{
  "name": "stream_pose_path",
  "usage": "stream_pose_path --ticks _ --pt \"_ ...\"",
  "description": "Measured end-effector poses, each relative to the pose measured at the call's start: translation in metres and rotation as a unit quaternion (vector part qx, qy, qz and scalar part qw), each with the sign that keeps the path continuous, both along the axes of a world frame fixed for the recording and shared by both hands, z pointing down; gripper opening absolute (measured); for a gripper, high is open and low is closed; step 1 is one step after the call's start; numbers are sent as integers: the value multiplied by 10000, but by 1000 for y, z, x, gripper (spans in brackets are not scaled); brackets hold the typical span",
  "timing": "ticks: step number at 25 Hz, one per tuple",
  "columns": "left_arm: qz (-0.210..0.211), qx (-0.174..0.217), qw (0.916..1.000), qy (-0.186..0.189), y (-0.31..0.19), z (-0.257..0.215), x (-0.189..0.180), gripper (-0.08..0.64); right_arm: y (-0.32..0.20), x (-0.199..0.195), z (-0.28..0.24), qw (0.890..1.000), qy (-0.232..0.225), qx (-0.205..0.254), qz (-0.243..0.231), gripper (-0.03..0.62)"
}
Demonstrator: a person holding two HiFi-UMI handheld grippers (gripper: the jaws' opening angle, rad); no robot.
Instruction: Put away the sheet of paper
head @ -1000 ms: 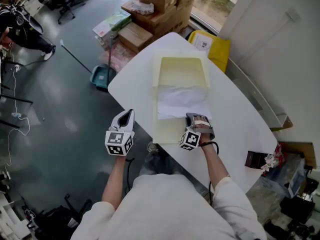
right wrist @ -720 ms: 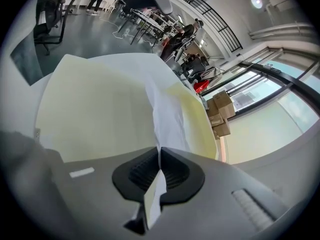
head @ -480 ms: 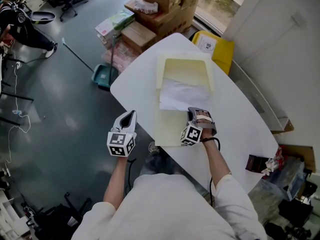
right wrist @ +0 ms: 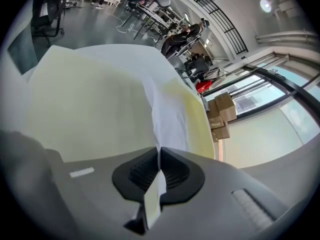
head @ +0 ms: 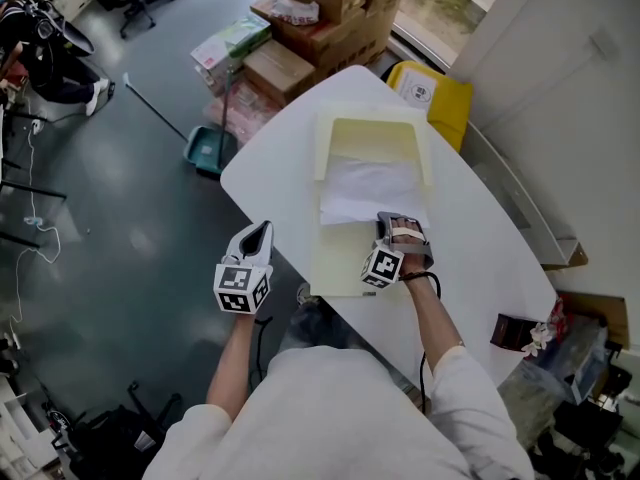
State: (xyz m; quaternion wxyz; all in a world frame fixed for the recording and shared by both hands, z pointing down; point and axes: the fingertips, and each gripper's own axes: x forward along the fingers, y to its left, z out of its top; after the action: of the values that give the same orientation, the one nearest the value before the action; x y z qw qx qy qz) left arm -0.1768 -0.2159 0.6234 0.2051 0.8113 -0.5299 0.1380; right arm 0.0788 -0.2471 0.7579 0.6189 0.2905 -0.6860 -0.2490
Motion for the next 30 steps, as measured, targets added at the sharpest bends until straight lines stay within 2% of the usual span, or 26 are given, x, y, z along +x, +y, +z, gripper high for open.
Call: stream_pose_path --ticks 8,16,21,30 --pt "25 -62 10000 -12 -7 4 1 6 -19 -6 -1 9991 292 164 -258 2" --pt "8 -69 10000 -33 -12 4 0 6 -35 -1 9 9995 237 98 -175 2" --pt "0 -110 9999 -53 -12 6 0 6 -56 7 4 9977 567 298 -242 2" --pt "-52 -207 9997 -85 -11 12 -6 6 -83 5 9 9971 609 328 -319 3"
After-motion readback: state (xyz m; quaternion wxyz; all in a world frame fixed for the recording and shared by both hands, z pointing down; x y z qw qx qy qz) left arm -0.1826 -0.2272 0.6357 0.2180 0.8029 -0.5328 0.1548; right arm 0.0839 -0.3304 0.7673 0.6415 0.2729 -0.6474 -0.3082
